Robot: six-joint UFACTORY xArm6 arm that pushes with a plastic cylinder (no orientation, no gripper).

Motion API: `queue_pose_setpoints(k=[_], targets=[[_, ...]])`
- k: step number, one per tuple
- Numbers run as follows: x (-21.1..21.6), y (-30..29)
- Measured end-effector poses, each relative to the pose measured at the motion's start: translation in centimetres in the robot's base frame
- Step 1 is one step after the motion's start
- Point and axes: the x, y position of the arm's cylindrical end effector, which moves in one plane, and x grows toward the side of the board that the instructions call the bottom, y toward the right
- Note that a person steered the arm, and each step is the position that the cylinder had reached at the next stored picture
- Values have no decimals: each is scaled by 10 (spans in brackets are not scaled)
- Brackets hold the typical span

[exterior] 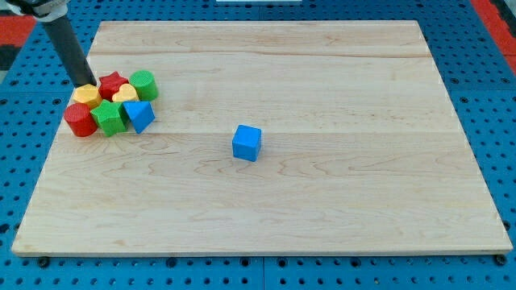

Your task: Move the group of blocks slightly left

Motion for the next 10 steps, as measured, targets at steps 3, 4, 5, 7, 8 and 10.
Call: queue_pose_setpoints(k=[3, 4, 5, 7, 8, 10], targets=[[-49, 10], [-60, 54], [-65, 121], [-42, 141], [-34, 129], [-22, 101]])
